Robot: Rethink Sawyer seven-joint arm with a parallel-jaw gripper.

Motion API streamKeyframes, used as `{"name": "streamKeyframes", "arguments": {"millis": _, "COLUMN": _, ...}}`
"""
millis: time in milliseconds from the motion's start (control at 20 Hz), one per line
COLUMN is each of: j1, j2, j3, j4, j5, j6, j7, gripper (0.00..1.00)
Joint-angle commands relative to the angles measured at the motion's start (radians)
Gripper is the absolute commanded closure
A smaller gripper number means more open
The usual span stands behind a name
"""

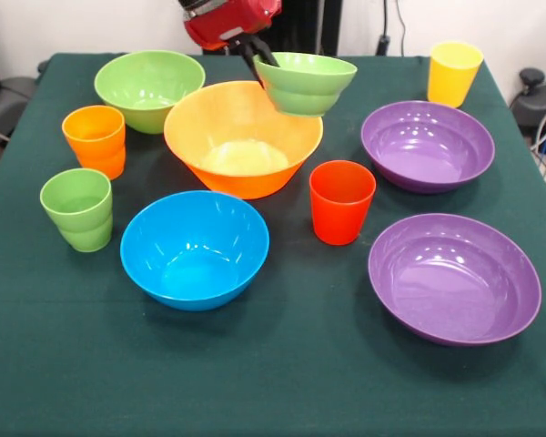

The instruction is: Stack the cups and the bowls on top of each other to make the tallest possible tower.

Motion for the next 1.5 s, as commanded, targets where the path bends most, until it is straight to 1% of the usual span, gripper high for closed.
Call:
{"name": "streamKeyframes", "arguments": {"millis": 50, "j1": -0.013, "j2": -0.034, "j3": 0.043, "j4": 0.009, "j5": -0.216, "j6": -0.093, "j7": -0.169, "gripper": 1.0}}
{"name": "streamKeyframes", "arguments": {"millis": 450, "j1": -0.017, "j2": -0.022, "j3": 0.065, "j4": -0.006, "j5": -0.276, "j6": -0.091, "j7": -0.108, "gripper": 1.0}}
{"name": "streamKeyframes", "arguments": {"millis": 550, "j1": -0.007, "j2": -0.03, "j3": 0.058, "j4": -0.009, "j5": -0.292, "j6": -0.104, "j7": -0.086, "gripper": 1.0}}
{"name": "streamKeyframes", "arguments": {"millis": 700, "j1": 0.02, "j2": -0.101, "j3": 0.03, "j4": -0.015, "j5": -0.312, "j6": -0.081, "j7": -0.067, "gripper": 1.0}}
{"name": "streamKeyframes", "arguments": {"millis": 950, "j1": 0.044, "j2": -0.125, "j3": 0.008, "j4": -0.034, "j5": -0.333, "j6": -0.08, "j7": -0.045, "gripper": 1.0}}
{"name": "streamKeyframes", "arguments": {"millis": 1050, "j1": 0.061, "j2": -0.148, "j3": -0.003, "j4": -0.04, "j5": -0.326, "j6": -0.069, "j7": -0.024, "gripper": 1.0}}
{"name": "streamKeyframes", "arguments": {"millis": 1150, "j1": 0.074, "j2": -0.167, "j3": 0.003, "j4": -0.047, "j5": -0.303, "j6": -0.048, "j7": -0.01, "gripper": 1.0}}
{"name": "streamKeyframes", "arguments": {"millis": 1250, "j1": 0.084, "j2": -0.196, "j3": 0.007, "j4": -0.053, "j5": -0.269, "j6": 0.006, "j7": -0.009, "gripper": 1.0}}
{"name": "streamKeyframes", "arguments": {"millis": 1300, "j1": 0.095, "j2": -0.214, "j3": 0.001, "j4": -0.062, "j5": -0.241, "j6": 0.065, "j7": -0.009, "gripper": 1.0}}
{"name": "streamKeyframes", "arguments": {"millis": 1350, "j1": 0.104, "j2": -0.227, "j3": -0.005, "j4": -0.067, "j5": -0.222, "j6": 0.101, "j7": -0.006, "gripper": 1.0}}
{"name": "streamKeyframes", "arguments": {"millis": 1400, "j1": 0.127, "j2": -0.241, "j3": -0.02, "j4": -0.085, "j5": -0.195, "j6": 0.16, "j7": 0.006, "gripper": 1.0}}
{"name": "streamKeyframes", "arguments": {"millis": 1500, "j1": 0.169, "j2": -0.256, "j3": -0.046, "j4": -0.123, "j5": -0.174, "j6": 0.213, "j7": 0.027, "gripper": 1.0}}
